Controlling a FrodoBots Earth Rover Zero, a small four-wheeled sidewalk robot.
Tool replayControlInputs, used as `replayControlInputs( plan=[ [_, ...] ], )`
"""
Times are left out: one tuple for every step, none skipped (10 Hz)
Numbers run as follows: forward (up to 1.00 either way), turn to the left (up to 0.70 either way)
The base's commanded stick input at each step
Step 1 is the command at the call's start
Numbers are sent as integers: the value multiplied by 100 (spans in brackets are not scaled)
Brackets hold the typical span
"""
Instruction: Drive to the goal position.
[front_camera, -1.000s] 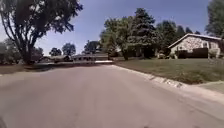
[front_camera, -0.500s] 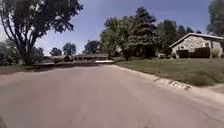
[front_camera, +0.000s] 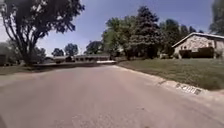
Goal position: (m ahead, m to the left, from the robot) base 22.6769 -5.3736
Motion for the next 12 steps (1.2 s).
replayControlInputs(
  plan=[
    [50,0],
    [50,0],
    [50,0],
    [50,0],
    [50,0],
    [50,0],
    [50,0],
    [50,0],
    [50,0],
    [50,0],
    [50,0],
    [50,0]
  ],
)
